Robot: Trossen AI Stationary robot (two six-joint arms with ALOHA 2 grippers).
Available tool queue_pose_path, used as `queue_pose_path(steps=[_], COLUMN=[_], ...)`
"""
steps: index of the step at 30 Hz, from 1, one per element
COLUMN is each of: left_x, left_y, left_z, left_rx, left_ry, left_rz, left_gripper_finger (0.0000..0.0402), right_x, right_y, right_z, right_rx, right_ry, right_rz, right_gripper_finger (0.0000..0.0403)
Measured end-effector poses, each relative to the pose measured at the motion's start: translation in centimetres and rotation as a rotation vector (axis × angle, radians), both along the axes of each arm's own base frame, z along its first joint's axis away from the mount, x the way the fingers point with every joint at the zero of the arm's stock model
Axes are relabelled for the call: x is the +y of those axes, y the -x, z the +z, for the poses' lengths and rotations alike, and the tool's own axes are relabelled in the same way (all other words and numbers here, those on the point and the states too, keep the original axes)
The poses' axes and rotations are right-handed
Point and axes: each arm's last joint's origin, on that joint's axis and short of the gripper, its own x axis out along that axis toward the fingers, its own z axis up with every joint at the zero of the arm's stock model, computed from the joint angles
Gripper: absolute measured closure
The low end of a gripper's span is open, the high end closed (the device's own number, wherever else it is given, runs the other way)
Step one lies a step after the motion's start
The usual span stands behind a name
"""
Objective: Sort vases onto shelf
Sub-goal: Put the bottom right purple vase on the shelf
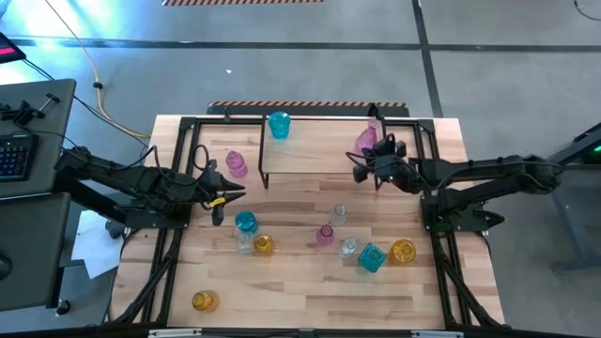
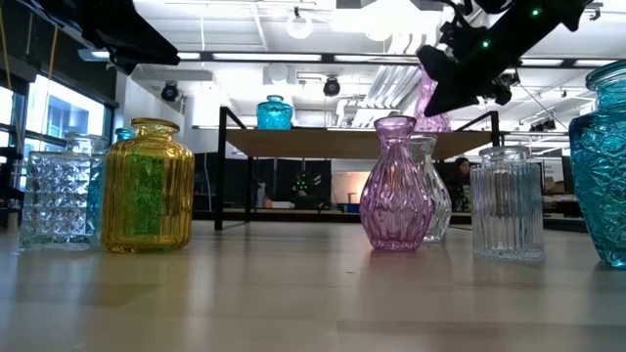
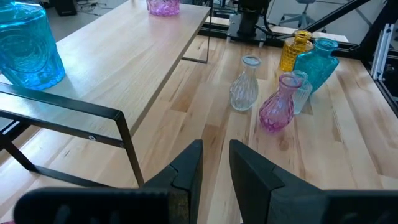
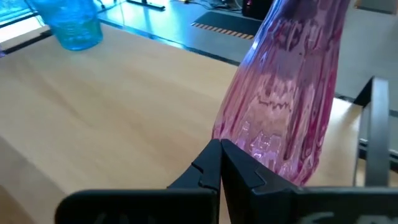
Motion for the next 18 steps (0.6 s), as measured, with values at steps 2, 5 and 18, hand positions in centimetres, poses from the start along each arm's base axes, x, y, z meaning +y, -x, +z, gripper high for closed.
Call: queue_pose_path(steps=[2,5,18], left_x=[0.0,0.0,0.0], left_y=[0.0,0.0,0.0], left_z=[0.0,0.0,0.0], left_rx=[0.000,0.000,0.000], left_ry=[0.000,-0.001,-0.001], left_rz=[0.000,0.000,0.000], left_gripper_finger=[0.0330,0.0330,0.0330], right_x=[-0.3,-0.7,-2.5], right_y=[0.1,0.2,0.5], right_z=[0.0,0.0,-0.1], right_rx=[0.007,0.020,0.052], right_ry=[0.005,0.012,0.002], right_rz=[-0.010,-0.021,-0.046], right_gripper_finger=[0.0403,0.0403,0.0403])
